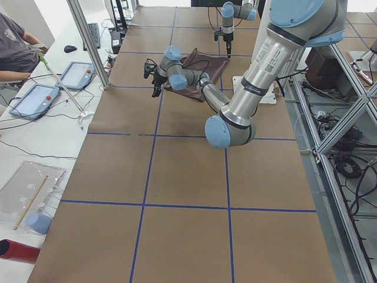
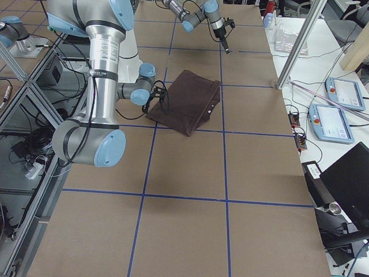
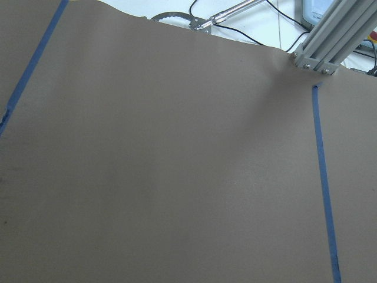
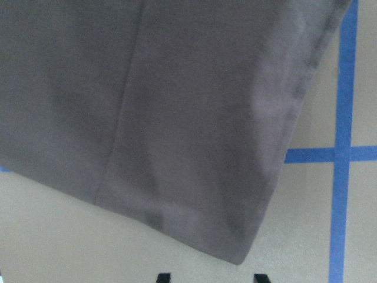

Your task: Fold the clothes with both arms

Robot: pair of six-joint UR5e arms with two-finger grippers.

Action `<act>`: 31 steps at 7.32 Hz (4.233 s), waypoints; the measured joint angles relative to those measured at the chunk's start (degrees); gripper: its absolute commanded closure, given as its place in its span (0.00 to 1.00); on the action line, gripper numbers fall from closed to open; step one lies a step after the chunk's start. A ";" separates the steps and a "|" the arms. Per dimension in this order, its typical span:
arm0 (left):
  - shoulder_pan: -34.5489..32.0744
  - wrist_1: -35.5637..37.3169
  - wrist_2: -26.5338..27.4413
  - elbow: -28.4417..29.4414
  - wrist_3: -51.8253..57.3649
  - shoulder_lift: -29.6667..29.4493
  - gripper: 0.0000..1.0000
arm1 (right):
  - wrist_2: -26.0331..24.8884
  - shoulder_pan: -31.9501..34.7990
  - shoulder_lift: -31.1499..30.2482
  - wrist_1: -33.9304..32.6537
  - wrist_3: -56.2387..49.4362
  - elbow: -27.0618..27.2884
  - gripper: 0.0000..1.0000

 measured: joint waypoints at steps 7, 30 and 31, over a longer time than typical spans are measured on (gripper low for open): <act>22.73 14.05 8.55 -9.11 -30.22 4.43 0.00 | 3.83 20.02 9.11 0.39 -1.09 -0.37 0.00; 0.70 -14.45 12.25 35.15 2.44 -17.91 1.00 | 4.24 21.61 10.39 0.39 -0.98 -2.60 0.00; 0.46 -16.67 12.91 39.07 3.27 -20.57 0.94 | 4.21 21.59 10.55 0.37 -0.98 -2.73 0.00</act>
